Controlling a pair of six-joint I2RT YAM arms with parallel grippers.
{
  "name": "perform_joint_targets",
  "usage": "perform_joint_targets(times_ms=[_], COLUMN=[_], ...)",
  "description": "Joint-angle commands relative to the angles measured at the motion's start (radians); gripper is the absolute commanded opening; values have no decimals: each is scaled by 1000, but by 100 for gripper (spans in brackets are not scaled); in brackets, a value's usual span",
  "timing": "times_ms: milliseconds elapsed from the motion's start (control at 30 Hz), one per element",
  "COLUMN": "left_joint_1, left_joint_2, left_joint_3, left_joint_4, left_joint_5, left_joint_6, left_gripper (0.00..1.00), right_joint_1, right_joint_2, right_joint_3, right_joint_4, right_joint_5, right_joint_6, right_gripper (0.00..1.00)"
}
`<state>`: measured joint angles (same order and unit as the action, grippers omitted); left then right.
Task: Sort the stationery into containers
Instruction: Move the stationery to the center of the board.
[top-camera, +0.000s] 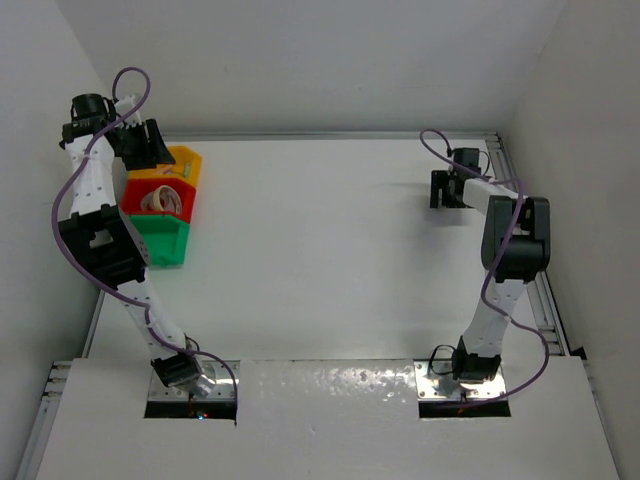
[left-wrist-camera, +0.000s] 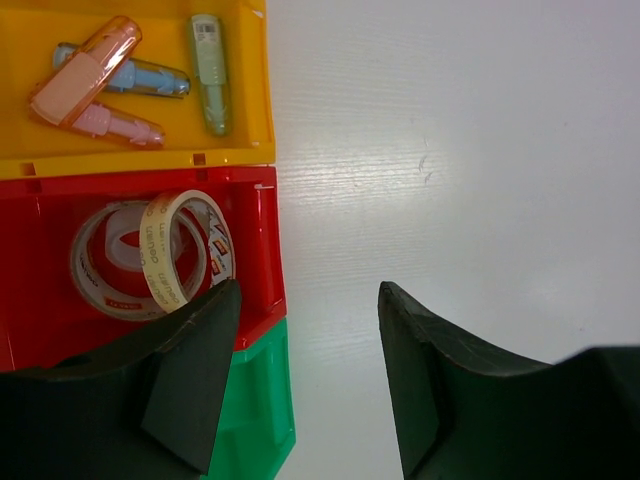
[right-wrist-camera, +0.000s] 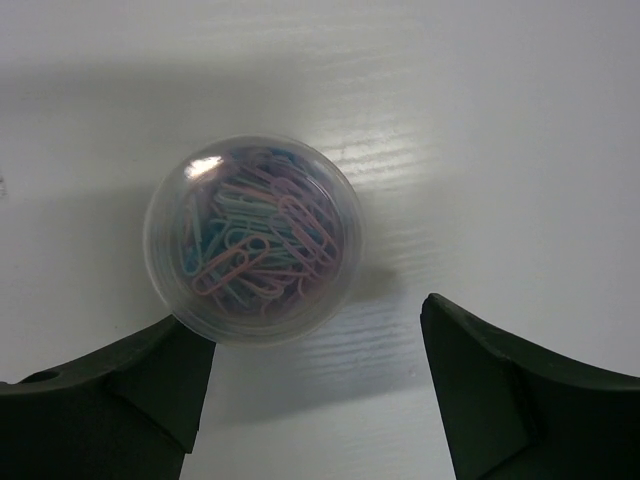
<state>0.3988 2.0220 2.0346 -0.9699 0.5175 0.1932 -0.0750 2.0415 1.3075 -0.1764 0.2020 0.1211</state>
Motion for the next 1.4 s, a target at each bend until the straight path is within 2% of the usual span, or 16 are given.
perform_joint_targets(times_ms=[0,167,333,600,700,733,867,933,967,1033,1100,1233,1367], left_joint_1=[0,-2,-5,-3,-2,-5,-3,-6,-5,-6,-6,-18,-38], left_joint_2=[-60,-59,-54,-58,-54,-55,-54,-57,-55,-58,-60,-68,-78], left_joint_3=[29,36,50,52,53,52,52,50,50,49,47,41,36], left_joint_4=[8,11,10,7,7,7,5,5,5,5,3,5,5], left_joint_5=[-11,-17,-20,-30,-28,-28,-27,-24,-24,-19,-17,-22,-28], left_joint_6=[-3,-9,-11,-5,-8,-8,-6,-5,-6,-5,-5,2,5], left_gripper=[55,56,56,57,57,57,58,58,58,58,58,58,58], right_joint_1=[-8,-14,-16,-16,-16,-16,-16,-11,0,17,61,214,456], right_joint_2=[-14,-7,40,62,66,65,54,49,36,11,-50,-177,-250], right_joint_3=[13,33,108,136,147,145,131,130,121,99,46,-54,-132], right_joint_4=[78,74,37,32,12,14,26,22,20,34,60,104,130], right_joint_5=[-128,-190,-193,-170,-161,-156,-145,-151,-153,-148,-147,-157,-158], right_joint_6=[-154,-198,-155,-132,-132,-132,-135,-143,-144,-153,-155,-138,-78], right_gripper=[81,82,77,73,68,65,42,35,27,20,14,13,13])
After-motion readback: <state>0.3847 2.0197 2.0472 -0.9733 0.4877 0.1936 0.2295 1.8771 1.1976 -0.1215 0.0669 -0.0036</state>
